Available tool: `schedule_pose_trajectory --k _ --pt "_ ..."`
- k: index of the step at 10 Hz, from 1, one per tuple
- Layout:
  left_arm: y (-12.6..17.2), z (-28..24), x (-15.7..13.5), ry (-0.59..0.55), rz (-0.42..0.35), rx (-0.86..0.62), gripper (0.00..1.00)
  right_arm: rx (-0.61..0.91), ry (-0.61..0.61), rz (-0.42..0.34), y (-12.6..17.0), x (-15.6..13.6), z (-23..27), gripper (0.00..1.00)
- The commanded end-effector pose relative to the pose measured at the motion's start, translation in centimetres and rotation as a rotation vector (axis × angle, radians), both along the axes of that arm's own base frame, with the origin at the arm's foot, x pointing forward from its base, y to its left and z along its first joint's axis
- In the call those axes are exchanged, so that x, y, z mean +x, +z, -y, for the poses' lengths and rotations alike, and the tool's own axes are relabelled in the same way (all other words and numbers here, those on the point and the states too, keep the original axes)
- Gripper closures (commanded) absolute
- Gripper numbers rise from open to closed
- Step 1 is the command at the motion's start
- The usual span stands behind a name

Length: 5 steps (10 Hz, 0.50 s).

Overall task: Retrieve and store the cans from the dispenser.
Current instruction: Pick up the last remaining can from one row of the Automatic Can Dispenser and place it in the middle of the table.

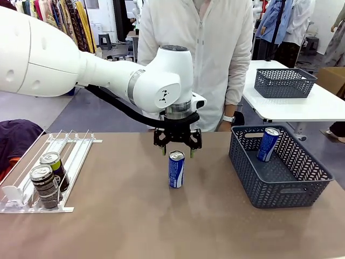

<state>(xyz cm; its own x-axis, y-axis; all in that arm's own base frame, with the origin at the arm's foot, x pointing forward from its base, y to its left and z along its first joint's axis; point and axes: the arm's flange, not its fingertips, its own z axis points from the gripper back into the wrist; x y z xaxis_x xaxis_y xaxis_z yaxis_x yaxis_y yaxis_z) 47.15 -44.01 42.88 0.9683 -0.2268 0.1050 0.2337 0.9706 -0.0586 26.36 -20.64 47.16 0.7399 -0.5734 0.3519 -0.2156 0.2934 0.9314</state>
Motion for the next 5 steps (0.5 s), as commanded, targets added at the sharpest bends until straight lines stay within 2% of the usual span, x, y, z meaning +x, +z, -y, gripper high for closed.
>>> schedule_pose_trajectory --k 1,3,4,5 --pt "3.8 -3.2 -1.9 0.059 -0.012 -0.063 0.00 0.019 -0.009 0.023 0.3 0.3 -0.1 0.00" --pt "8.4 -7.8 -4.1 0.022 -0.016 -0.121 0.00 0.019 -0.009 0.023 0.3 0.3 -0.1 0.00" --pt "10.4 -11.9 -4.8 -0.081 -0.107 -0.212 0.00 0.019 -0.009 0.023 0.3 0.3 -0.1 0.00" --pt "11.9 -16.6 -5.4 -0.146 -0.151 -0.332 0.00 0.019 -0.009 0.023 0.3 0.3 -0.1 0.00"
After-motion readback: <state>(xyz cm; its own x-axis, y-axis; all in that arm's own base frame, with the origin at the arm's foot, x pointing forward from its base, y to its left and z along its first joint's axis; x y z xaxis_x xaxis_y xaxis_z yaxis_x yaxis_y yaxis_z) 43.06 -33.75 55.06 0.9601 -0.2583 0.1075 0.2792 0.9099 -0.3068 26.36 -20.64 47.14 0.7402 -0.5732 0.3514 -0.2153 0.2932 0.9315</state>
